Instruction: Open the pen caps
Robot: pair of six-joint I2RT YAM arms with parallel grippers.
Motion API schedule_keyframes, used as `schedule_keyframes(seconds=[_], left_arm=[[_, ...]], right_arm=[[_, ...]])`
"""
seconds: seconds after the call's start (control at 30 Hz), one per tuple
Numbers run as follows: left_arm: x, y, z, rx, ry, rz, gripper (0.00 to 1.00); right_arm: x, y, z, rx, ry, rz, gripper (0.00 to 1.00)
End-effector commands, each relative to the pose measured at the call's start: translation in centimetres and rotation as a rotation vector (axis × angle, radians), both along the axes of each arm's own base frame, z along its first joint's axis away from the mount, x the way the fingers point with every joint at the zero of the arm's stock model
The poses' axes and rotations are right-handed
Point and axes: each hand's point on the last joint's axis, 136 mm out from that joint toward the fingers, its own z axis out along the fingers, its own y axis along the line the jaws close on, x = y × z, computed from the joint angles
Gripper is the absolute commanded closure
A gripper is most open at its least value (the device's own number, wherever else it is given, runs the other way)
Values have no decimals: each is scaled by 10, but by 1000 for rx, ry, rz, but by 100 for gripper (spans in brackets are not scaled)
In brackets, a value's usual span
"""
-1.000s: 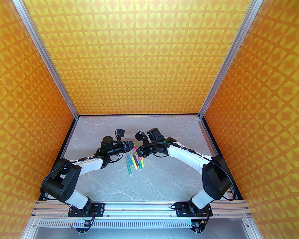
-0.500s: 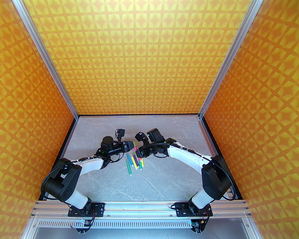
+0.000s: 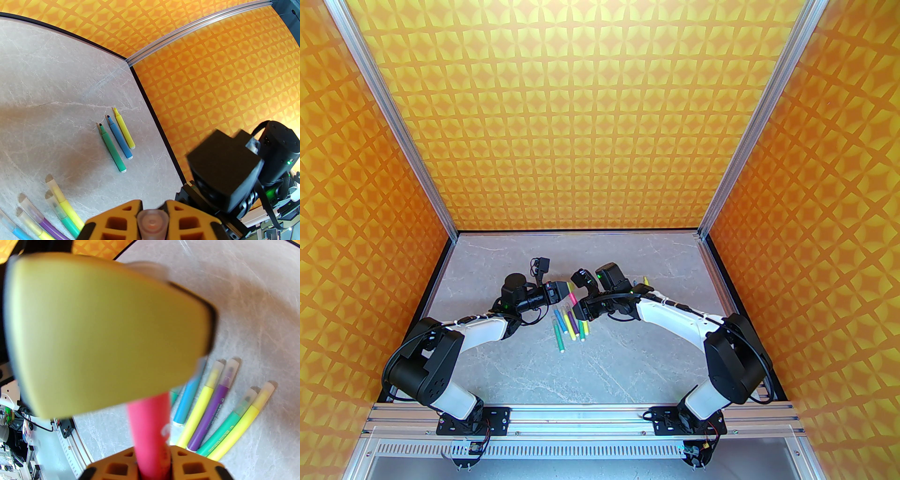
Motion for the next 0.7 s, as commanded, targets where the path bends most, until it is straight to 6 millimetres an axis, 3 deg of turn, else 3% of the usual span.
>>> schedule_keyframes(seconds=[0.0, 0.2, 0.4, 0.67], left_arm=[[3, -4, 8, -9, -30, -10, 100], [14, 2, 16, -4, -36, 15, 100], [27, 15, 26, 29, -46, 78, 100], [39, 30, 32, 62, -29, 167, 100]], right_arm=[[-1, -5, 11, 14, -38, -8, 88], [-23, -17, -3, -5, -10, 15, 98], [-47, -36, -22, -38, 21, 20, 100], [-51, -46, -21, -39, -9, -17, 100]])
